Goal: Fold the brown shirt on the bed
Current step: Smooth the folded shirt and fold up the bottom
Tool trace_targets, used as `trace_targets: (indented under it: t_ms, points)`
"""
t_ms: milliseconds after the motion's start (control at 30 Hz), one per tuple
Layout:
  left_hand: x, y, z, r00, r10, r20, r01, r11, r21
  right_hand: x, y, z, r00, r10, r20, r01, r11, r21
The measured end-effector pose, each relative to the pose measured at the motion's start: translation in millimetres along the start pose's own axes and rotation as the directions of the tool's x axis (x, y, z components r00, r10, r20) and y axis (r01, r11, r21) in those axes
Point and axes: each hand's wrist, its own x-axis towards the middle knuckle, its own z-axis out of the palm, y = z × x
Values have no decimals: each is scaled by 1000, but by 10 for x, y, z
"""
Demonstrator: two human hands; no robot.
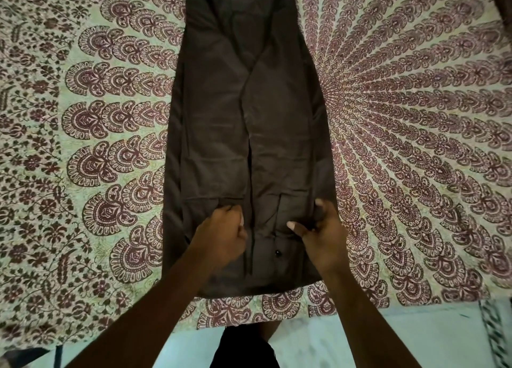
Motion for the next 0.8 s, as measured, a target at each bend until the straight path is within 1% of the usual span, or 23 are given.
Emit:
trace_targets:
  t_ms: [33, 100, 167, 200, 233, 267, 333, 400, 433, 467, 500, 533, 567, 600, 633, 667, 733, 800]
  points:
    - [6, -13, -1, 1000, 9, -19, -9, 1000, 14, -3, 15, 1, 1000, 7, 6, -7, 1000, 17]
    - [20, -19, 26, 987, 81, -141, -69, 994, 85, -13, 28, 10, 1000, -13, 13, 13, 1000, -4]
    - [68, -8, 72, 939, 217, -266, -159, 962, 223, -27, 13, 5, 998, -57, 24, 59, 994, -91]
    - [102, 1, 78, 914, 270, -303, -186, 942, 279, -25, 19, 11, 996, -79, 41, 84, 987, -138]
    - [146, -1, 76, 902, 299, -312, -201, 929, 311, -19, 24, 17, 993, -97, 66, 107, 980, -170]
    - [194, -16, 77, 903, 315, -293, -212, 919, 333, -5, 32, 21, 990, -102, 92, 117, 977, -181]
    - [284, -80, 105, 917, 336, -212, -243, 896, 371, 24, 47, 17, 986, -102, 129, 124, 977, -173]
    - [341, -169, 171, 920, 356, -165, -266, 875, 404, 39, 13, 10, 987, -90, 132, 117, 971, -208]
    - [355, -201, 194, 920, 358, -157, -268, 870, 413, 46, -25, 3, 990, -83, 113, 111, 956, -270]
    - [366, -222, 209, 920, 359, -158, -267, 868, 419, 53, -74, -10, 993, -100, 68, 118, 920, -373]
    - [379, -230, 218, 920, 358, -160, -264, 867, 423, 80, -120, -14, 987, -158, 9, 142, 859, -492]
    - [388, -230, 226, 918, 361, -165, -263, 864, 430, 127, -153, -2, 965, -259, -43, 185, 789, -586]
    - [393, -229, 234, 915, 367, -169, -264, 859, 439, 196, -190, 25, 919, -387, -68, 257, 723, -641]
    - [396, -232, 241, 911, 374, -173, -267, 855, 445, 290, -231, 70, 858, -510, -57, 348, 660, -666]
    - [394, -235, 245, 909, 379, -175, -269, 853, 447, 409, -270, 127, 801, -599, -4, 438, 591, -677]
    - [401, -241, 246, 908, 380, -176, -270, 852, 448, 557, -314, 203, 757, -649, 75, 518, 526, -674]
    - [412, -248, 255, 910, 380, -168, -270, 848, 457, 881, -400, 351, 706, -663, 249, 627, 421, -656]
    - [417, -260, 266, 912, 378, -161, -266, 842, 470, 1207, -522, 441, 673, -632, 383, 682, 329, -653]
